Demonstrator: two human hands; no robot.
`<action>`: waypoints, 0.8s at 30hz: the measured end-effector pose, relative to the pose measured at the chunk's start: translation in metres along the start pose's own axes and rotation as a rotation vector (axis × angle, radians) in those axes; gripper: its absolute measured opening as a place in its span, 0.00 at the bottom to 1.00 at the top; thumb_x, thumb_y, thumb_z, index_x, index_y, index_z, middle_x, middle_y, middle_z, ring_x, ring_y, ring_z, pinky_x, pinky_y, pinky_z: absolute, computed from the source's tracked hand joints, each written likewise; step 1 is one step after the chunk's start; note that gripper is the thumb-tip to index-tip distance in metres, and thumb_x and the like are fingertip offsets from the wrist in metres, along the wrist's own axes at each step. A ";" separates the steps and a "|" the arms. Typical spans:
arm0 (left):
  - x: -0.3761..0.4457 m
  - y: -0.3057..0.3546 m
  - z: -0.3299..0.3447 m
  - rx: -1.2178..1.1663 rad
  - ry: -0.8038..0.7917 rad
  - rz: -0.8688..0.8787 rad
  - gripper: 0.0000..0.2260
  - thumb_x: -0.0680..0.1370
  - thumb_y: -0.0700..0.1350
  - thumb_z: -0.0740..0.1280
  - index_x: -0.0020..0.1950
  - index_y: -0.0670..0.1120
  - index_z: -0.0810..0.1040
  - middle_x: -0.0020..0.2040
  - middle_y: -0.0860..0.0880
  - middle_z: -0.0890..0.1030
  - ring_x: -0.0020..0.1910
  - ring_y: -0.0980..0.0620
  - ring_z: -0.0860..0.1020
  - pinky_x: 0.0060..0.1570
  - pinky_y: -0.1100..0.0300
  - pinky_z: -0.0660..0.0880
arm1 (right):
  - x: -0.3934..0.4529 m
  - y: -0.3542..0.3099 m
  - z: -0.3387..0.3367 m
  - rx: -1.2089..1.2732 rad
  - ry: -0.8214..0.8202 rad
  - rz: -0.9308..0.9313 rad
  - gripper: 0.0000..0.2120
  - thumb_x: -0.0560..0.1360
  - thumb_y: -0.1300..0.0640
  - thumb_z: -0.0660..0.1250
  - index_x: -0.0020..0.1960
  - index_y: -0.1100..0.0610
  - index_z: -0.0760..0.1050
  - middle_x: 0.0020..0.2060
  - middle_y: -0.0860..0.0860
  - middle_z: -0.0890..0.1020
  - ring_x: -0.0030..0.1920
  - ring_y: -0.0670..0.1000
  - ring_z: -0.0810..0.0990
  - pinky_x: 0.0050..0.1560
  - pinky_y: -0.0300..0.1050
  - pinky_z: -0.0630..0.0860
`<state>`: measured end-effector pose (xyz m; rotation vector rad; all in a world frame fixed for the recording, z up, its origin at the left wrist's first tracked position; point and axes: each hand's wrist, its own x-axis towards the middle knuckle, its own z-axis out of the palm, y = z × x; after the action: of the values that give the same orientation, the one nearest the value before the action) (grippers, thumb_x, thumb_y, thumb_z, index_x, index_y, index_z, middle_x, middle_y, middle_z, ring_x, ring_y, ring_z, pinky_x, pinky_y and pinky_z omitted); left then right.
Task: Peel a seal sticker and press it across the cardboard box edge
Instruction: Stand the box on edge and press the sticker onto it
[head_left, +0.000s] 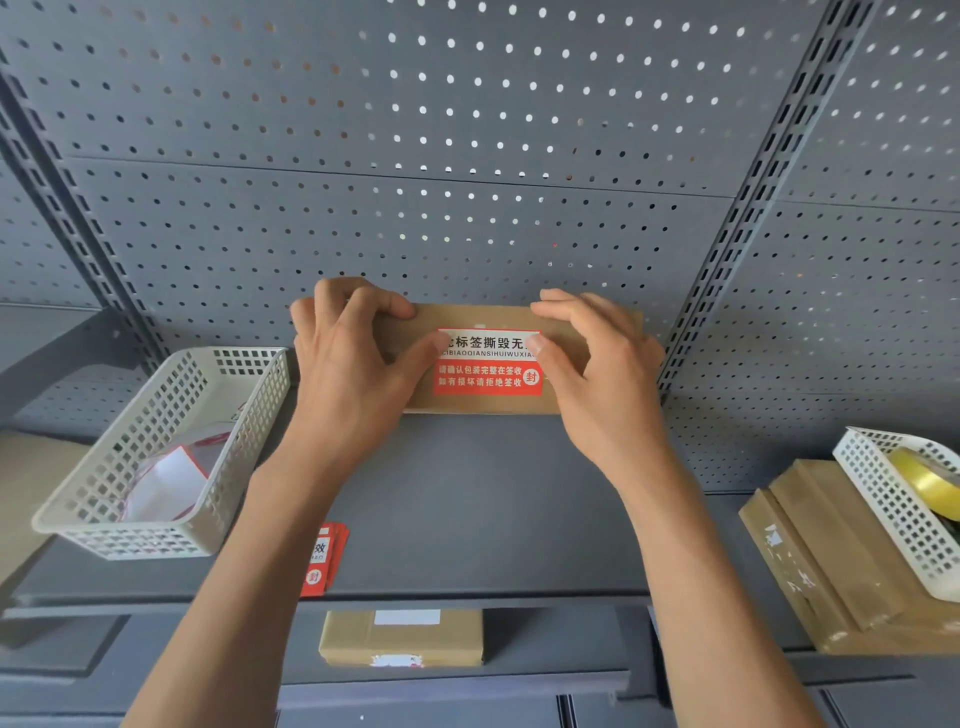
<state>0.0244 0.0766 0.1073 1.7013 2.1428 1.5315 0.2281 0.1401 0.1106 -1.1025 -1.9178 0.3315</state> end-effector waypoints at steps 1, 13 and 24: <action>-0.001 -0.002 -0.002 -0.015 -0.018 0.016 0.15 0.73 0.57 0.75 0.54 0.55 0.76 0.59 0.54 0.68 0.62 0.49 0.63 0.66 0.47 0.68 | -0.001 0.001 -0.002 -0.006 -0.025 -0.015 0.11 0.79 0.51 0.67 0.61 0.44 0.77 0.67 0.38 0.76 0.68 0.38 0.68 0.72 0.65 0.57; -0.005 -0.017 -0.011 -0.057 -0.138 0.089 0.28 0.62 0.68 0.73 0.57 0.57 0.75 0.60 0.56 0.69 0.60 0.54 0.63 0.65 0.51 0.69 | -0.004 0.010 -0.032 -0.007 -0.377 -0.087 0.30 0.75 0.55 0.73 0.73 0.38 0.68 0.76 0.32 0.62 0.77 0.33 0.51 0.78 0.63 0.44; -0.015 -0.003 -0.001 0.121 -0.048 0.102 0.43 0.58 0.78 0.68 0.61 0.49 0.72 0.61 0.51 0.68 0.62 0.49 0.64 0.63 0.48 0.69 | -0.013 -0.006 -0.010 -0.094 -0.155 -0.083 0.35 0.64 0.31 0.70 0.67 0.40 0.69 0.74 0.34 0.66 0.76 0.39 0.58 0.75 0.63 0.56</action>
<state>0.0283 0.0650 0.0978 1.8922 2.1993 1.3930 0.2351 0.1243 0.1129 -1.0810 -2.1287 0.2911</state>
